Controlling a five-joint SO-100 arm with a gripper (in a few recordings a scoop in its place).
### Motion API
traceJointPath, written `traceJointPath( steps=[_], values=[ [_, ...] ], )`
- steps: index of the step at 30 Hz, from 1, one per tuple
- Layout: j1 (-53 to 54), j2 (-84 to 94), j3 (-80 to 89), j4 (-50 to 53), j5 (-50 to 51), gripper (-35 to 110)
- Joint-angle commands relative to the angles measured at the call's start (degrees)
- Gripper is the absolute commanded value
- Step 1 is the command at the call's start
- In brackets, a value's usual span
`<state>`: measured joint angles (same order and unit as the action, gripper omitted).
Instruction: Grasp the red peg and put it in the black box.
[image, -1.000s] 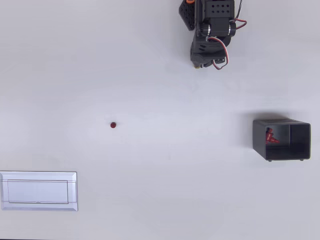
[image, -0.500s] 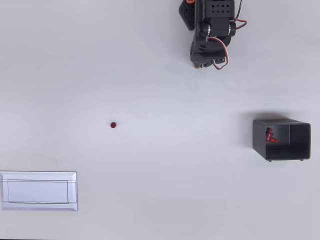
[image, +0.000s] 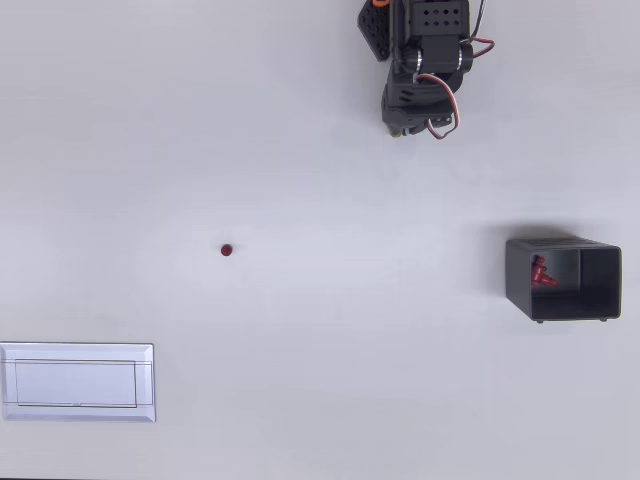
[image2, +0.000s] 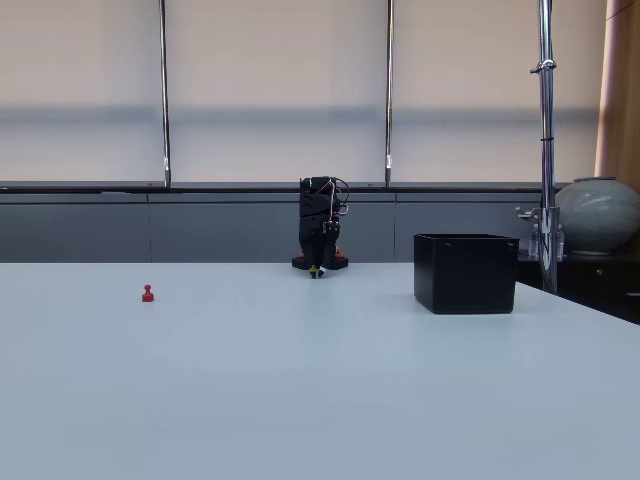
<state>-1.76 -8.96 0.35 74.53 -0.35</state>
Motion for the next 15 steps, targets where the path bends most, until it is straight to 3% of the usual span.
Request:
traceJointPath(
  steps=[1,11,15],
  values=[
    [-0.44,-1.23,0.44,2.02,0.35,0],
    [1.14,-1.14,0.44,1.93,0.88,1],
    [3.69,1.58,0.44,0.0,11.34,1]
  ],
)
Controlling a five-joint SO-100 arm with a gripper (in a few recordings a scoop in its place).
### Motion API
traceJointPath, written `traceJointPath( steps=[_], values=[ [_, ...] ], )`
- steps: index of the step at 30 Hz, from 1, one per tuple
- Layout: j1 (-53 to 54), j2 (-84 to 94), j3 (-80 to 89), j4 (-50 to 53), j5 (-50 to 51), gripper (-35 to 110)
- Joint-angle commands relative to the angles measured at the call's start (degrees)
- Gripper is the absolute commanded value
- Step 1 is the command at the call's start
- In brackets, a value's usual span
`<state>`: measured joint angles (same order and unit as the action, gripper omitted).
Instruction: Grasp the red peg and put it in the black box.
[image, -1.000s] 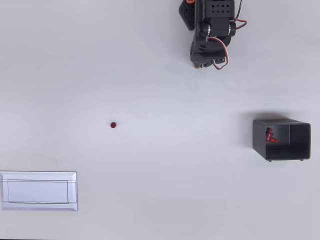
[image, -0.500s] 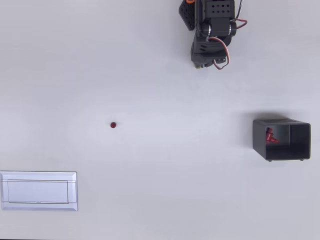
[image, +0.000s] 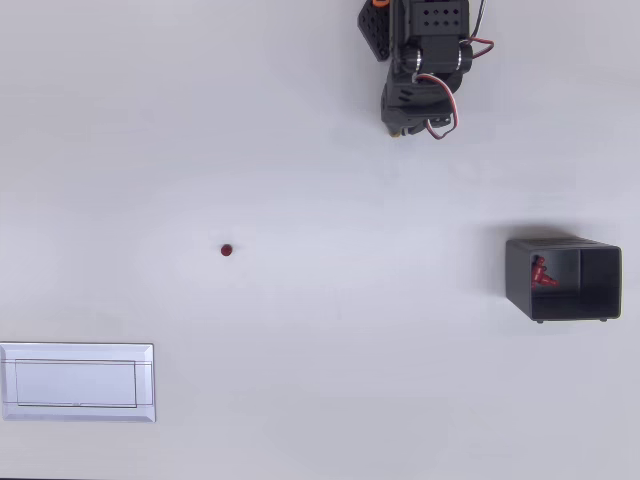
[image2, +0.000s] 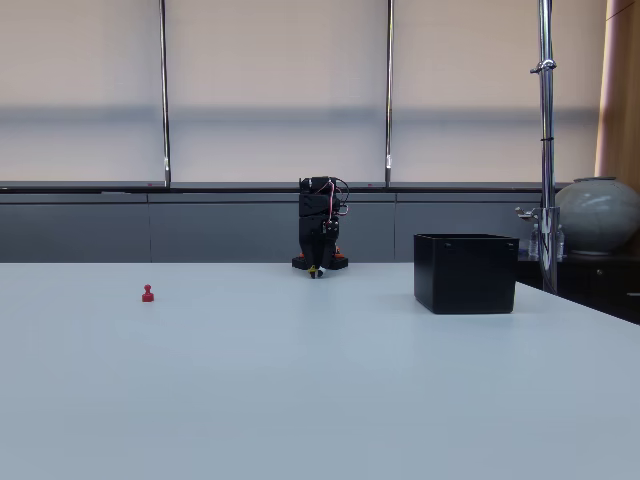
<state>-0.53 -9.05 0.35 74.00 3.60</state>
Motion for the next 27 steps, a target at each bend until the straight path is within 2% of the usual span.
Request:
traceJointPath(
  steps=[1,9,15,22,27],
  values=[
    [3.69,2.99,0.44,-1.14,8.0,1],
    [17.05,20.13,0.53,-26.37,6.24,5],
    [26.28,38.06,0.88,-53.35,5.27,8],
    [32.08,61.26,1.32,-83.23,2.11,18],
    [33.49,75.67,2.11,-103.62,-0.79,18]
  ],
)
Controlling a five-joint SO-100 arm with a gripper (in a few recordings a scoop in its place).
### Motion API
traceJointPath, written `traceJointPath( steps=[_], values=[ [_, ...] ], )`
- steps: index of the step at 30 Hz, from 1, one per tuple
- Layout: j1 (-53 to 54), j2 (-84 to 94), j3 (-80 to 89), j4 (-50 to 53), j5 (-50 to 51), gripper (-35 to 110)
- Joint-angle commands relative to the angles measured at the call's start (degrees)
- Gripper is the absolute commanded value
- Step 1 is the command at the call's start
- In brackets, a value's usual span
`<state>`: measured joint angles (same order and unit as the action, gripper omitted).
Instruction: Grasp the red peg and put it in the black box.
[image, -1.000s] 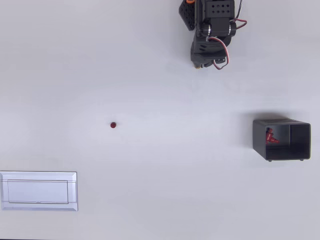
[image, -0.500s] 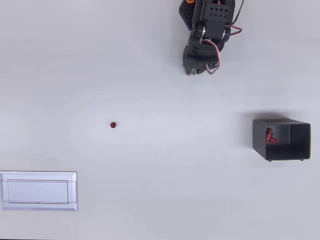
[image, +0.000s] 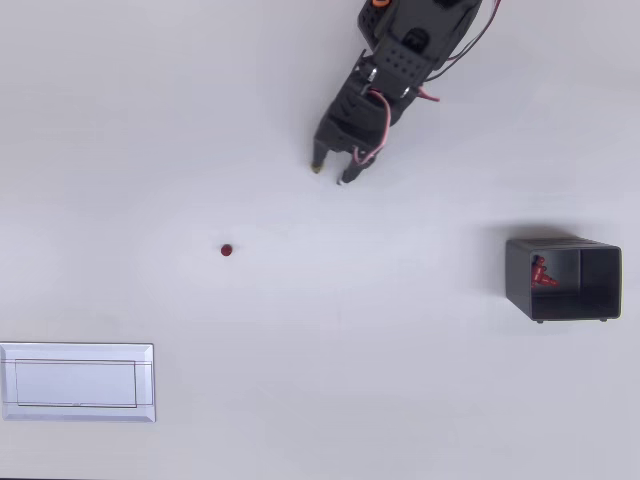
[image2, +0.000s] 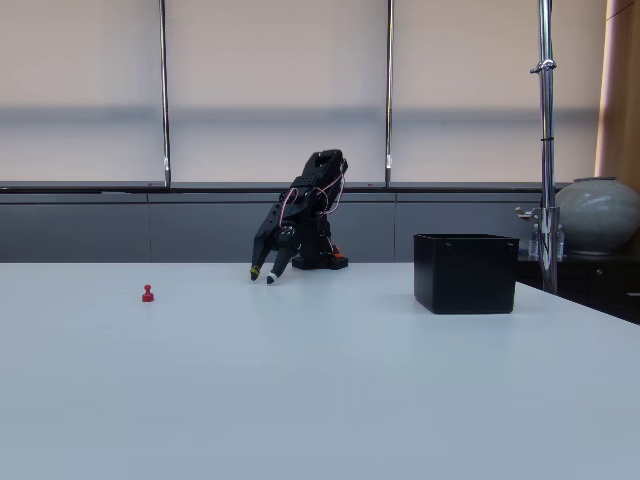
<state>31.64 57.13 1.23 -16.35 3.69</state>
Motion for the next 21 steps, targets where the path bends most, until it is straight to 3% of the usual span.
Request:
traceJointPath(
  steps=[1,4,21],
  values=[
    [1.41,11.95,1.85,-16.17,-1.93,18],
    [1.85,17.84,4.92,-21.09,-4.75,17],
    [5.19,37.79,24.17,-24.17,-7.21,17]
  ],
)
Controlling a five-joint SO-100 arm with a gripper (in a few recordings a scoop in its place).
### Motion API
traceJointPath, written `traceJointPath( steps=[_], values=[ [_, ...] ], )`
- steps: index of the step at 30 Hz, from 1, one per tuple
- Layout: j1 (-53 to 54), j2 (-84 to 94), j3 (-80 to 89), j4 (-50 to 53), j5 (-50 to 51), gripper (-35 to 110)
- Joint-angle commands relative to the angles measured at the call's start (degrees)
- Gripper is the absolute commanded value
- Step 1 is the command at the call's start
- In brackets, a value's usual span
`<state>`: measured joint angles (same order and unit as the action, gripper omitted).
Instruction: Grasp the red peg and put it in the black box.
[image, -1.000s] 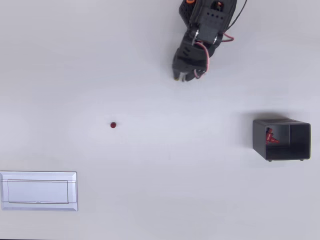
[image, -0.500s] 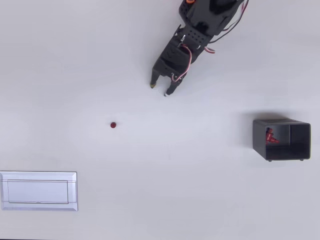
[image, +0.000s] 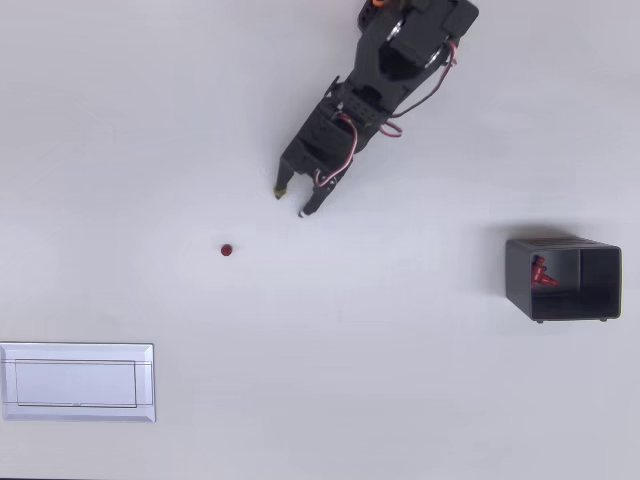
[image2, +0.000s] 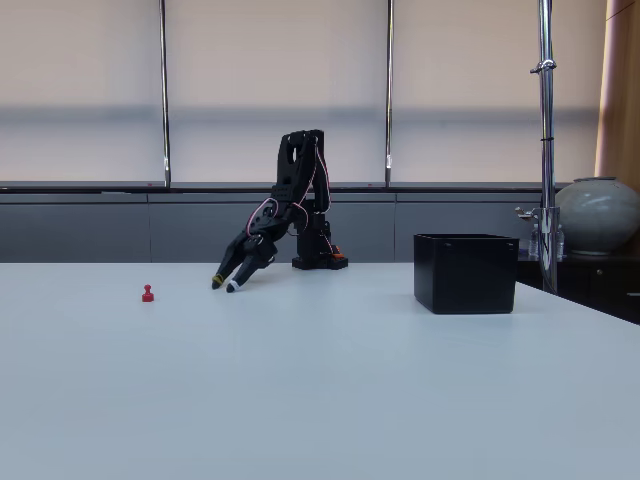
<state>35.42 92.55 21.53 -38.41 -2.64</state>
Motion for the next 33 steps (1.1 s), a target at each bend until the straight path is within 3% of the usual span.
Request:
traceJointPath(
  steps=[1,33],
  values=[
    [1.49,3.08,4.75,-2.11,-0.88,17],
    [3.96,22.24,24.43,-7.73,1.23,16]
  ],
)
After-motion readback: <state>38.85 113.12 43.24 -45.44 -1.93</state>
